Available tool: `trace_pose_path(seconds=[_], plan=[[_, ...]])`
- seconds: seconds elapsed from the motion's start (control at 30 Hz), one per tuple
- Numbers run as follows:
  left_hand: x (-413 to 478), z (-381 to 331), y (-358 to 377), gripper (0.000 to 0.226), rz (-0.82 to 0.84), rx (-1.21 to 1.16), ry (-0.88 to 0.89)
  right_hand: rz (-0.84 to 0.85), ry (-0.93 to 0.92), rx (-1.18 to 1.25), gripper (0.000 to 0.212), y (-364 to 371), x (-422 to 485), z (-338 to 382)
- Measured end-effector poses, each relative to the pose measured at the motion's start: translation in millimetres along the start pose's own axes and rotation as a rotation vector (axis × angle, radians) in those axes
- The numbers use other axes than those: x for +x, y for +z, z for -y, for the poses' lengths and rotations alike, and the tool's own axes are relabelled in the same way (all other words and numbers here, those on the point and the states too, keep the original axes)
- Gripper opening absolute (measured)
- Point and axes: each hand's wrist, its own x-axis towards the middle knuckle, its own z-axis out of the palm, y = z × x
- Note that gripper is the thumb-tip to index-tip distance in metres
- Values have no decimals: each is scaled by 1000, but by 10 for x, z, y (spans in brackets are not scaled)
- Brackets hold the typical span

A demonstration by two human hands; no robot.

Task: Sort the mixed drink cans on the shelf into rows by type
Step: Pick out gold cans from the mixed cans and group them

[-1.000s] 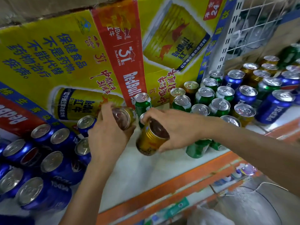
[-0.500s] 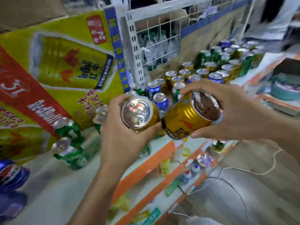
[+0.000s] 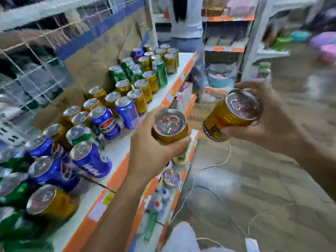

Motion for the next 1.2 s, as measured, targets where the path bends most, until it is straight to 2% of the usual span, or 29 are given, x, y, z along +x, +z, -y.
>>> trace_pose_path(seconds=[0.1,0.17,0.27,0.43,0.53,0.7,0.97,1.13,1.2], plan=[[345,81,279,64,58,-64,19,-39,52,-99,81,-167,90,-330],[606,155,452,62,86,-91,29,-76,88,-63,78,-323,298,-509],[1052,311,716,67,120,-101,34,-54,80,-82,72,-432,609,-809],[1976,624,1180,66,164,-114,41,-51,85,-138,75,-646,1389,-1407],[2631,761,1454,68,137,-70,26,-4,105,-129,68,-741,1940,-1761],[3561,924,1759,72,83,-3,-8,21,133,-202,72,-889,2755,-2238],[4347,1172,1805,69,-5,108,-100,158,88,-106,71,-790,3855,-2886],[4867,1296,1873,68,-132,238,-171,307,4,-63,82,-624,4656,-3370],[5095,1347,1930,71,-172,313,-203,372,-37,-52,80,-553,4996,-3558]])
